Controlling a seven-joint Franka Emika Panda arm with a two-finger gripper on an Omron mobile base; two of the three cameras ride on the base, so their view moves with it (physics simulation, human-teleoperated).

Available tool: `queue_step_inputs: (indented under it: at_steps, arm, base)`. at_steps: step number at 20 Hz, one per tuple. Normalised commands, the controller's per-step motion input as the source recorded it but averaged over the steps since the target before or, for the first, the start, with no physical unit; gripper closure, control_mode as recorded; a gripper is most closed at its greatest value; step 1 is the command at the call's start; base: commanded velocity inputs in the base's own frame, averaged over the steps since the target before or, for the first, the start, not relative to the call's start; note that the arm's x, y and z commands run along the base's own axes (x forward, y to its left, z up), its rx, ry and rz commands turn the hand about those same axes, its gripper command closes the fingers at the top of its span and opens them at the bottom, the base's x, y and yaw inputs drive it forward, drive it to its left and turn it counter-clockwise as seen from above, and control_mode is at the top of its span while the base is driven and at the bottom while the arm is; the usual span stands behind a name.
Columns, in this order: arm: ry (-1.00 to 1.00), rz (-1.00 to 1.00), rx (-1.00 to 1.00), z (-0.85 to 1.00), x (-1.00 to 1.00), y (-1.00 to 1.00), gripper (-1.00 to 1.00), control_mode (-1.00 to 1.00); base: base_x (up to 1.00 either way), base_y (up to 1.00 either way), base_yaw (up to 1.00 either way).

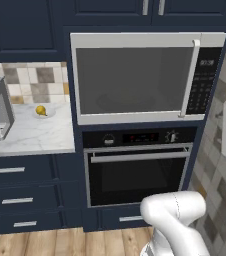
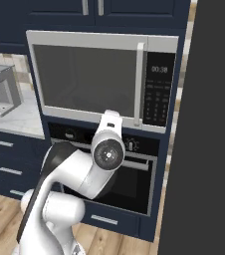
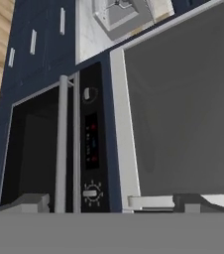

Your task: Remove the pear from the bowl and place it on the small plate. Then place the bowl with only the shrimp in the microwave, close the door, and press the start button to microwave the shrimp.

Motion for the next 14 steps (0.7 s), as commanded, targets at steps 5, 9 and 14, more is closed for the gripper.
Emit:
queue_step_inputs:
  at_steps: [5, 9, 14]
  arm:
    - [0.00, 0.00, 0.00, -0.19, 0.11, -0.15, -1.00, -1.00]
    - [0.00, 0.00, 0.00, -0.10, 0.10, -0.21, -1.00, -1.00]
    - [0.00, 0.00, 0.00, -0.09, 0.10, -0.11, -1.00, -1.00]
  base:
    - [0.00, 0.00, 0.00]
    - [0.00, 0.00, 0.00]
    - [0.00, 0.00, 0.00]
